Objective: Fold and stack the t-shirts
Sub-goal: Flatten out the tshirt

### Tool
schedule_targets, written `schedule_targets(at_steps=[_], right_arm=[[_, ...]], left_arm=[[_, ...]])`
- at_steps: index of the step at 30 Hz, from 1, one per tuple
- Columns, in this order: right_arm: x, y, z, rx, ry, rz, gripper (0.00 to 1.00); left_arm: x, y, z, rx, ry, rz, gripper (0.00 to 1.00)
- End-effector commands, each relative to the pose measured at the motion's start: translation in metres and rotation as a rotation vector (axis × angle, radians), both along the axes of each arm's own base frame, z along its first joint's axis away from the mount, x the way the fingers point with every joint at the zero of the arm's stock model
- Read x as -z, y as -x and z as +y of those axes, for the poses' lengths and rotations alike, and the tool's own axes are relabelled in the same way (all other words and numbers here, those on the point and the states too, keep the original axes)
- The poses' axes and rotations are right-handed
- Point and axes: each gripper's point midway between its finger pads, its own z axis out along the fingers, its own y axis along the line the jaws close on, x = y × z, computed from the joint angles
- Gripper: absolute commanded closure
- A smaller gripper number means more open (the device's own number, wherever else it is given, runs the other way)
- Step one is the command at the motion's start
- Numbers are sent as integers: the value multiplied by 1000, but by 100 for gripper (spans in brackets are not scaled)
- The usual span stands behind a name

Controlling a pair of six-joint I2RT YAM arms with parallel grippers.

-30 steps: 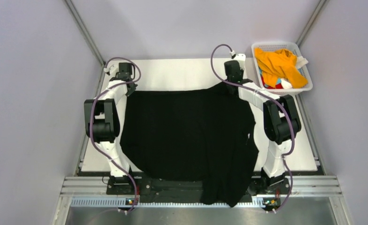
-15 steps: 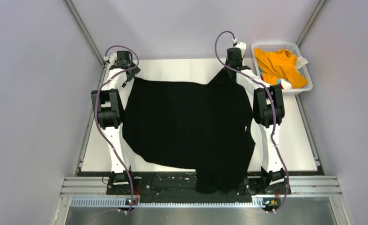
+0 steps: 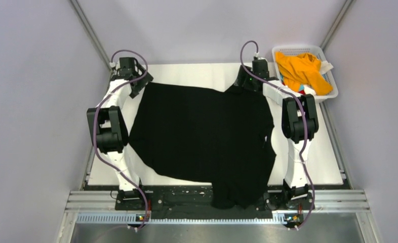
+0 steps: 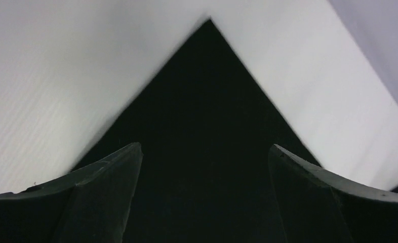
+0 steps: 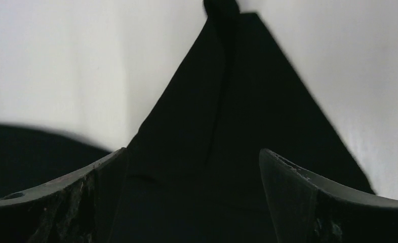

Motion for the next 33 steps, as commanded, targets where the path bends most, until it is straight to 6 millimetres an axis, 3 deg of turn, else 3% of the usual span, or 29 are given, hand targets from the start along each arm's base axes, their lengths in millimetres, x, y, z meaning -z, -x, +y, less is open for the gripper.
schedule_targets(at_steps=[1,6,15,18,23,33], right_arm=[[-24,18,45,-91,-172,-39,1],[-2,23,53,-86,-210,-4,1],[-1,-5,78,-126,-233,-73,1],[11,-15,82,-115,-221,-48,1],[13,-16,73,-58,-173,-61,1],[-18,16,56,-63,-123,-88,1]], left_arm=[[2,36,-32,115,79,15,1],[41,69,-48,150,163,174,1],[85,92,-47,148,161,313,1],[87,93,-42,134,142,328,1],[83,94,-38,131,122,323,1],[86,94,-40,135,133,328,1]])
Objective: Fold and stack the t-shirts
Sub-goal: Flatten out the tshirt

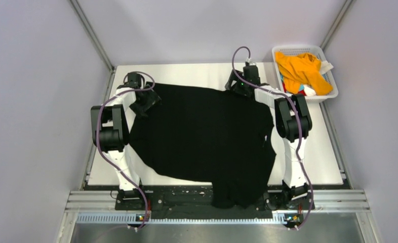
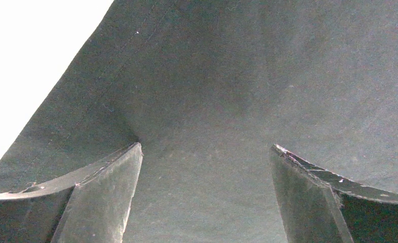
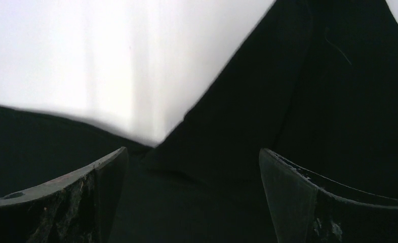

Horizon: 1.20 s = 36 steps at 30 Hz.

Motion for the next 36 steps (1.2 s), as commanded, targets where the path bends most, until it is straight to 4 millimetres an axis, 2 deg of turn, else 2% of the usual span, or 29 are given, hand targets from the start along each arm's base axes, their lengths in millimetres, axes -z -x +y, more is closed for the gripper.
schedule_targets(at_steps=[1,6,11,17,22,28,34,35,36], right_arm=[[-43,14,-5,-2,10,-72,1],[-29,33,-4,-24,-16,-44,1],[-12,32,5,-53,-44,-15,1],[-11,0,13,-53,-48,-66,1],[-35,-40,28,-58,-89,-163,1],[-50,-75,52,-79,-191,-264,1],[-45,-108,84,-94,-286,-280,1],[-55,-113,89,-103,-301,-296,2],[-56,-114,90,-107,-310,-295,2]], left_arm=[[-2,0,2,7,-7,-2,1],[-2,0,2,6,-11,-2,1],[-2,1,3,6,-13,-2,1],[1,4,4,14,-21,14,1],[2,5,6,9,-36,20,1],[3,4,8,16,-47,23,1],[2,2,8,16,-48,23,1],[0,1,8,17,-48,20,1],[-1,0,8,18,-48,16,1]])
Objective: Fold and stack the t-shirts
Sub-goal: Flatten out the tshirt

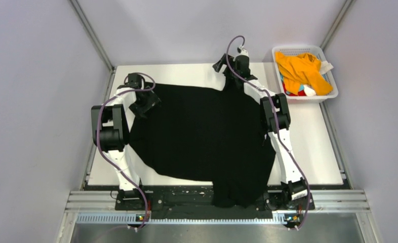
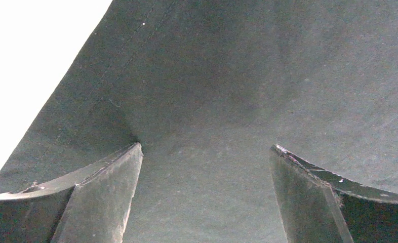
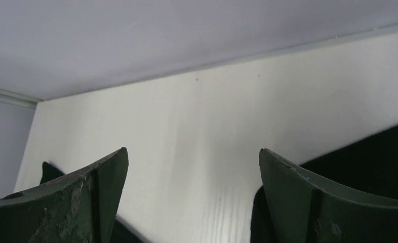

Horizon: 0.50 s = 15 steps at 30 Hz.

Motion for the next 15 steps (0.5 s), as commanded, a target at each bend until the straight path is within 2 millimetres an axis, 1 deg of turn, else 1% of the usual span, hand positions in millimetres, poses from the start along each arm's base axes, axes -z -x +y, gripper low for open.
schedule_targets(at_steps=[1,4,5,8,9,10,12,14,15], right_arm=[[-32,-11,31,-51,-85,-58,2],[-58,-8,24,-44,-30,-97,1],[-69,-5,20,-41,-6,-111,1],[-91,14,9,-41,55,-121,1],[-91,24,5,-37,76,-112,1],[-97,33,-1,-26,98,-114,1],[-97,51,-16,14,153,-101,1],[-98,72,-30,40,183,-96,1],[-102,83,-36,52,189,-96,1]], left_arm=[[-9,-8,4,7,-19,-21,1],[-20,-11,4,8,-19,-45,1],[-26,-13,4,8,-19,-58,1],[-42,-13,-5,34,9,-110,1],[-44,-11,-10,47,18,-121,1],[-47,-8,-15,56,21,-129,1],[-53,-1,-21,70,7,-134,1],[-56,9,-25,78,0,-137,1],[-59,14,-26,82,4,-148,1]])
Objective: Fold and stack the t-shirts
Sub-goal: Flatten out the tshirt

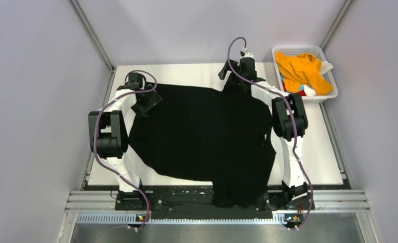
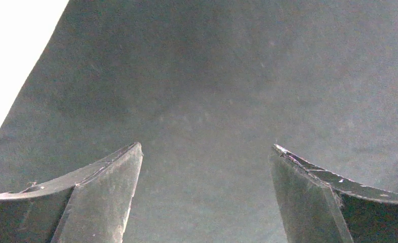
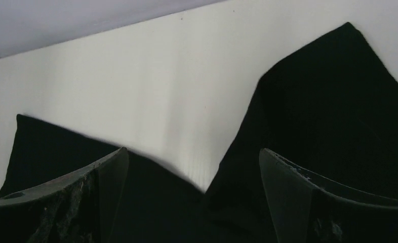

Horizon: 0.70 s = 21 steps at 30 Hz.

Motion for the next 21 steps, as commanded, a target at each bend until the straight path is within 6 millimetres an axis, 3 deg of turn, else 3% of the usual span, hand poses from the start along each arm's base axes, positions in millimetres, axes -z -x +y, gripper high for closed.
schedule_targets(at_steps=[1,5,8,12,16,21], right_arm=[[-89,36,-23,53,50,-168,1],[-82,88,-37,68,32,-129,1],[-60,136,-40,54,31,-59,1],[-31,182,-43,40,17,26,1],[-6,203,-50,47,25,92,1],[18,213,-63,96,65,153,1]], left_arm=[[-33,15,-22,70,0,-92,1],[-31,54,-44,109,-1,-74,1],[-19,89,-58,143,-19,-29,1],[6,131,-53,103,-26,48,1],[20,163,-41,33,-49,81,1],[26,197,-23,-46,-106,125,1]])
